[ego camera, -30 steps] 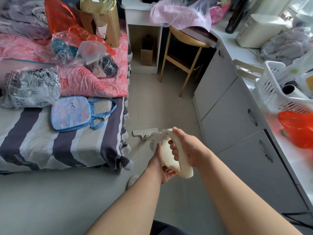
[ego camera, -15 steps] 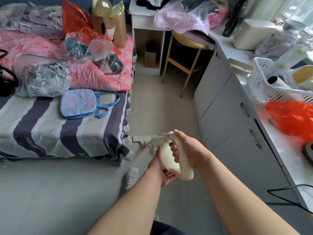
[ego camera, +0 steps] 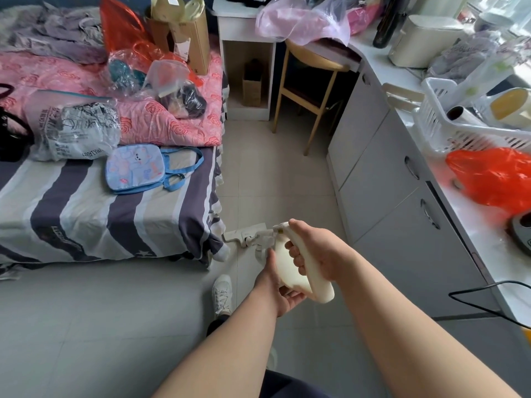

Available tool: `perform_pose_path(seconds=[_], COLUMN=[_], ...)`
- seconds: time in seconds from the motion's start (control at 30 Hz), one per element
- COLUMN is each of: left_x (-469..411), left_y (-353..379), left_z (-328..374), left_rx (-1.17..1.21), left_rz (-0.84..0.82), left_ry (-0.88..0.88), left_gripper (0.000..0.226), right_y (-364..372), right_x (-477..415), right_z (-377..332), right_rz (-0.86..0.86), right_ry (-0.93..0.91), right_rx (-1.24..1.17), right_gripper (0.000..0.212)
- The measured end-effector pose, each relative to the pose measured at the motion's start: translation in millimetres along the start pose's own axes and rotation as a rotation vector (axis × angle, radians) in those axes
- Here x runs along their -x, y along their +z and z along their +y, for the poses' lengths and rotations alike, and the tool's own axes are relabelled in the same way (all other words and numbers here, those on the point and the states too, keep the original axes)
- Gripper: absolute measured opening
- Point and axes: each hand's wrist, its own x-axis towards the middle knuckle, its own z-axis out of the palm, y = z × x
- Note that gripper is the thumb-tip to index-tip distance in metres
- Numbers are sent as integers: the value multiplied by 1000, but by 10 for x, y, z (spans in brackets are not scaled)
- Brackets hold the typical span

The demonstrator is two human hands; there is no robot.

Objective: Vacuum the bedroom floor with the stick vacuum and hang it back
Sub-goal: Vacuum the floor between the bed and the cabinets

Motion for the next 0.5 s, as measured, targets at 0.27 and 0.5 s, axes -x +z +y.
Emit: perform_pose_path(seconds=[0.27, 0.5], left_x=[-46, -108], left_y=[53, 38], left_z=[-76, 101], left_rx=[-9, 3], left_rz=[5, 19], left_ry=[-28, 9], left_gripper=[60, 54], right_y=[-126, 12], right_x=[32, -114], right_z=[50, -10], right_rz=[-9, -11], right_ry=[-3, -9], right_rx=[3, -9], right_gripper=[44, 42])
